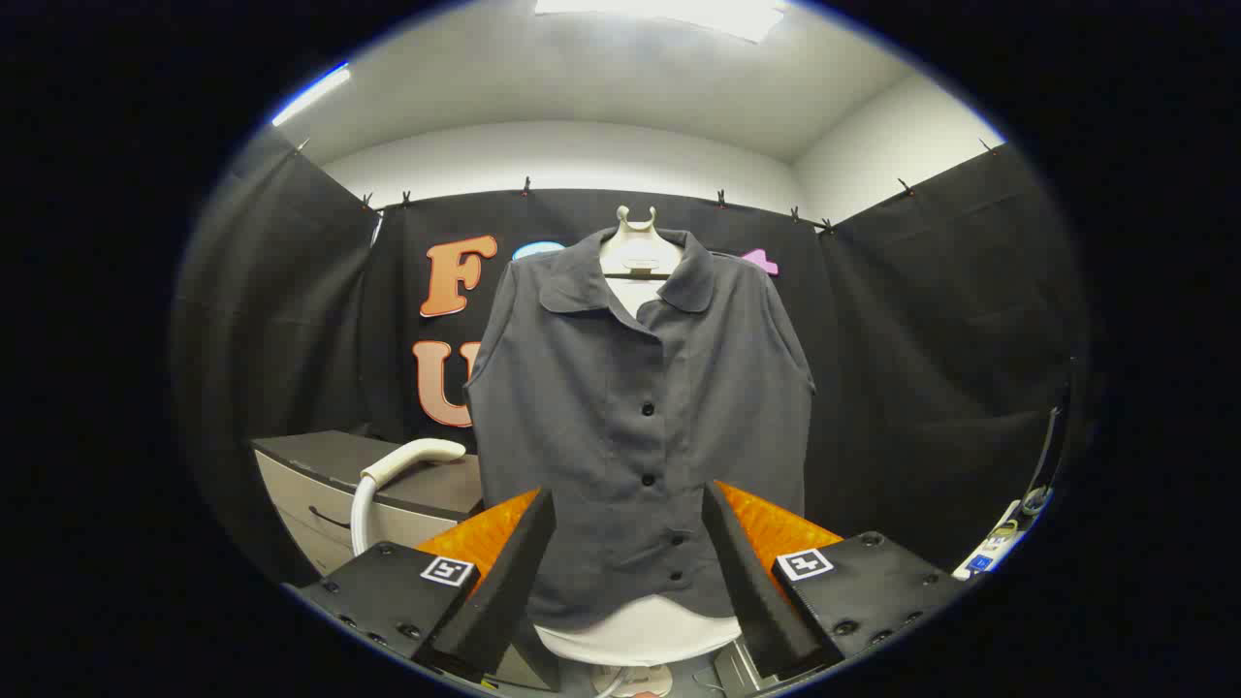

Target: Iron the clothes twice with a garment steamer, once on the left side and once on the right side.

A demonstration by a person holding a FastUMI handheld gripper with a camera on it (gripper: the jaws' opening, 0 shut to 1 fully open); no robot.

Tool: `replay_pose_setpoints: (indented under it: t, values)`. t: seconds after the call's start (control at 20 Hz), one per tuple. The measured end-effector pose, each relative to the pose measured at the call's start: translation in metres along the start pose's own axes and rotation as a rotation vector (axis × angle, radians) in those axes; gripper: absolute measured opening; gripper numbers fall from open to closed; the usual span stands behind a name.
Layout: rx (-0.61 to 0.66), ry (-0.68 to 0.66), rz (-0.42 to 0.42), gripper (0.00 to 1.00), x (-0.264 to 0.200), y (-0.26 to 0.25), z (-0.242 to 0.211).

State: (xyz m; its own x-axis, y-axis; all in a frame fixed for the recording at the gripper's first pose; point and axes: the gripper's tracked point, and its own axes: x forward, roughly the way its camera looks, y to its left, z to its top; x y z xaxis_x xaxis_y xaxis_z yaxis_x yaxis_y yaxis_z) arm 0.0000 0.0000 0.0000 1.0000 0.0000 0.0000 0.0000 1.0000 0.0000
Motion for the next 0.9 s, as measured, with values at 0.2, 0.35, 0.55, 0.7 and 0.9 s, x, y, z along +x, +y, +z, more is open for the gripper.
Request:
replay_pose_setpoints:
  t: [0.2, 0.35, 0.55, 0.7, 0.9]
  values:
    - [0.008, -0.012, -0.028, 0.98, -0.007, -0.003, 0.001]
    - [0.065, -0.017, -0.049, 0.97, -0.011, 0.0, -0.001]
    - [0.187, -0.011, -0.007, 1.0, -0.021, 0.017, -0.006]
    - [0.15, 0.037, -0.022, 1.0, -0.024, 0.01, -0.018]
    - [0.142, 0.026, -0.053, 1.0, -0.035, 0.002, -0.018]
